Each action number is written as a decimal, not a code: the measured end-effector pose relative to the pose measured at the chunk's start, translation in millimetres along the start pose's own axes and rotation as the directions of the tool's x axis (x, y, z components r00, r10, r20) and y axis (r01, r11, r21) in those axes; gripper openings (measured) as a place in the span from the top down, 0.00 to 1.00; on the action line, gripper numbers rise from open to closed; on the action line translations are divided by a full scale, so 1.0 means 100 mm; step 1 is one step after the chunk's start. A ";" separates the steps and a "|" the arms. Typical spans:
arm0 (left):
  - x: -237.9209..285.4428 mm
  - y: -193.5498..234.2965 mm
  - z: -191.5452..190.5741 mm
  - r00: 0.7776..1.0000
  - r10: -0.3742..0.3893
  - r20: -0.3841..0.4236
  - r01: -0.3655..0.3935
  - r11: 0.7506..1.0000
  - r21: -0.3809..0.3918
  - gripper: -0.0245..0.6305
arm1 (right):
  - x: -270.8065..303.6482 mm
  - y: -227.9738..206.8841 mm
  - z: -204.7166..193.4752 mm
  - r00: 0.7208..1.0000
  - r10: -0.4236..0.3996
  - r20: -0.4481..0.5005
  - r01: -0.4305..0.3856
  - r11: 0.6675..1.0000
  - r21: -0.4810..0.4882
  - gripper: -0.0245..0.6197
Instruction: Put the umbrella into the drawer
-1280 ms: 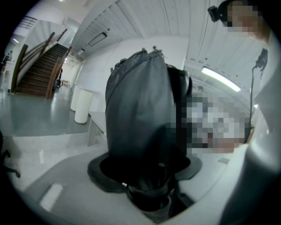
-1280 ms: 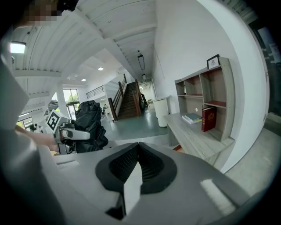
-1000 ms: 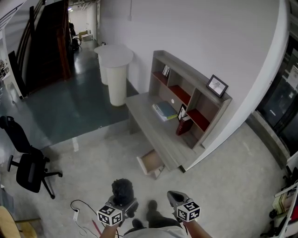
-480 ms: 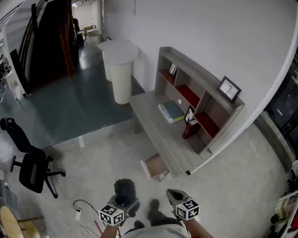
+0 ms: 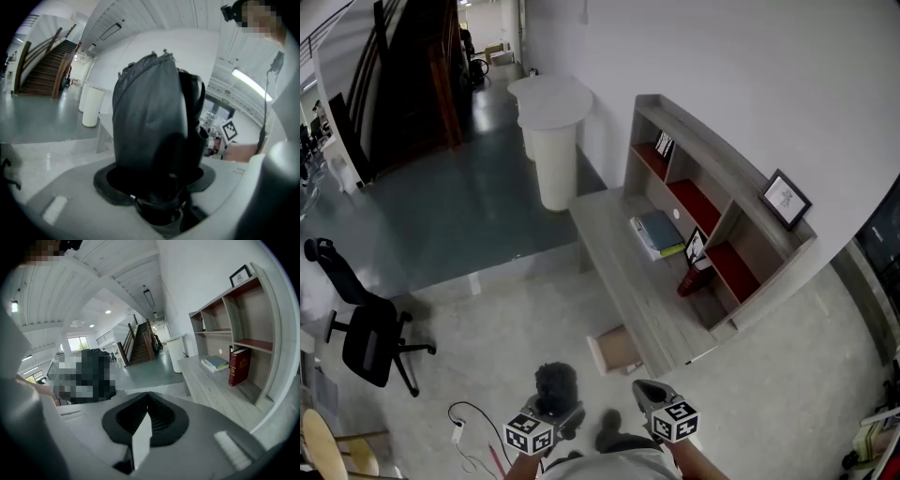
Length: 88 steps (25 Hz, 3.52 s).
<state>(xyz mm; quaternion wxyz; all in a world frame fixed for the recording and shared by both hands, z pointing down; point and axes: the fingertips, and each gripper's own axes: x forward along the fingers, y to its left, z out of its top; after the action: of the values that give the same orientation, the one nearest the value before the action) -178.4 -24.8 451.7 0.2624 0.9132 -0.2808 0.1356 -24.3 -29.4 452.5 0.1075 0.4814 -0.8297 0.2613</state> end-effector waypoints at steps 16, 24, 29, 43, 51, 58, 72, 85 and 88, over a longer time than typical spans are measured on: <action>1.27 0.32 0.21 0.998 0.019 -0.060 -0.022 0.998 -0.050 0.56 | 0.47 -1.23 0.10 0.997 0.026 -0.079 -0.026 1.000 0.010 0.95; 1.61 0.57 0.25 0.993 -0.017 -0.117 0.012 0.999 -0.043 0.56 | 0.78 -1.37 0.03 0.993 0.029 -0.117 -0.025 0.999 0.033 0.95; 1.67 0.80 0.24 0.985 -0.059 -0.165 0.055 0.998 -0.027 0.55 | 0.95 -1.38 0.03 0.993 -0.013 -0.115 0.021 0.998 0.064 0.95; 1.71 1.61 0.03 0.919 -0.191 -0.344 0.200 0.980 -0.010 0.55 | 1.49 -1.28 -0.09 0.976 -0.189 -0.110 0.207 0.959 0.193 0.95; 1.84 1.82 -0.26 0.867 -0.242 -0.436 0.263 0.965 -0.013 0.55 | 1.60 -1.31 -0.38 0.956 -0.259 -0.136 0.287 0.924 0.251 0.95; 2.04 1.84 -0.54 0.825 -0.284 -0.489 0.304 0.952 -0.039 0.55 | 1.66 -1.36 -0.64 0.941 -0.295 -0.166 0.332 0.903 0.275 0.95; 2.63 2.05 -1.09 0.793 -0.287 -0.538 0.301 0.951 -0.063 0.55 | 2.04 -1.71 -1.14 0.945 -0.273 -0.181 0.316 0.904 0.287 0.95; 3.20 2.15 -1.79 0.727 -0.317 -0.609 0.326 0.940 -0.100 0.55 | 2.29 -2.02 -1.75 0.935 -0.300 -0.192 0.351 0.863 0.364 0.95; 3.32 2.15 -1.91 0.714 -0.318 -0.623 0.329 0.939 -0.102 0.55 | 2.28 -2.09 -1.87 0.932 -0.304 -0.197 0.358 0.853 0.379 0.95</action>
<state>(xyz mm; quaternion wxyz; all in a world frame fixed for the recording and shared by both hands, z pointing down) -55.7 -216.2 827.2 0.3531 0.8513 -0.0112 0.3879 23.8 -182.0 776.5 0.1016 0.6110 -0.6523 0.4370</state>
